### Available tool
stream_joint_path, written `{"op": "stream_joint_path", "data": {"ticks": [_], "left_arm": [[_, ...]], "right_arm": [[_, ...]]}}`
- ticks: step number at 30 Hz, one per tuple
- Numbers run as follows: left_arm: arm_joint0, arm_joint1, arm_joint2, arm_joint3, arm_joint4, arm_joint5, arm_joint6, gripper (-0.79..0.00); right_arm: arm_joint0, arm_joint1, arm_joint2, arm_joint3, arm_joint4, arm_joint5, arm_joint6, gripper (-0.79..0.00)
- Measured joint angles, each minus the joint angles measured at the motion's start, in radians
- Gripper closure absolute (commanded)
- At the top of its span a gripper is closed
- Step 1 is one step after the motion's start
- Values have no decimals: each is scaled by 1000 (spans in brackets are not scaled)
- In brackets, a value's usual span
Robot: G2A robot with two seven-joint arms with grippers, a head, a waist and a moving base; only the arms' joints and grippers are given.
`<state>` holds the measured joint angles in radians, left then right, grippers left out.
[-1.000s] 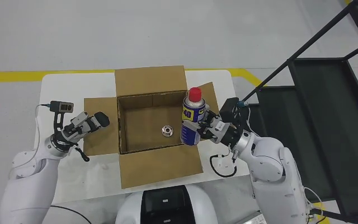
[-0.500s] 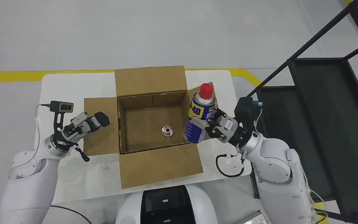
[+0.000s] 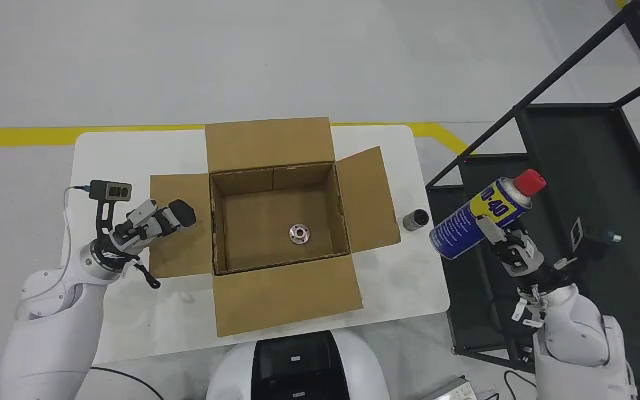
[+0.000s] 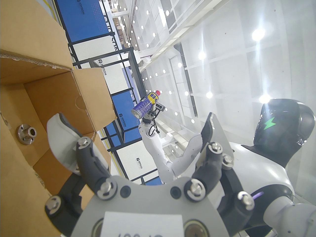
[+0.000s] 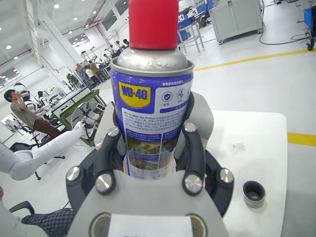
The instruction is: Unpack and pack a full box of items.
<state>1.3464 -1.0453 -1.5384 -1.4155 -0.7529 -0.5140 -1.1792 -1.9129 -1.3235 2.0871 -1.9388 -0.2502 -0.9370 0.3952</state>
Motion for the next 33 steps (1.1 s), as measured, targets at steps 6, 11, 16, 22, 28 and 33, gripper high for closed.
{"op": "stream_joint_path", "data": {"ticks": [6, 11, 16, 22, 28, 33], "left_arm": [[0, 0, 0, 0, 0, 0, 0, -785], [0, 0, 0, 0, 0, 0, 0, -785], [0, 0, 0, 0, 0, 0, 0, -785], [0, 0, 0, 0, 0, 0, 0, -785], [0, 0, 0, 0, 0, 0, 0, -785], [0, 0, 0, 0, 0, 0, 0, -785]], "right_arm": [[-7, 1, -12, 22, -23, -18, 6, 0], [-6, 1, -12, 21, -23, -18, 5, 0], [-6, 1, -12, 21, -23, -18, 5, 0], [-6, 1, -12, 22, -23, -18, 5, 0], [6, 1, -23, 33, -75, 6, -9, 0], [35, -4, -80, 145, -210, -41, -75, 0]]}}
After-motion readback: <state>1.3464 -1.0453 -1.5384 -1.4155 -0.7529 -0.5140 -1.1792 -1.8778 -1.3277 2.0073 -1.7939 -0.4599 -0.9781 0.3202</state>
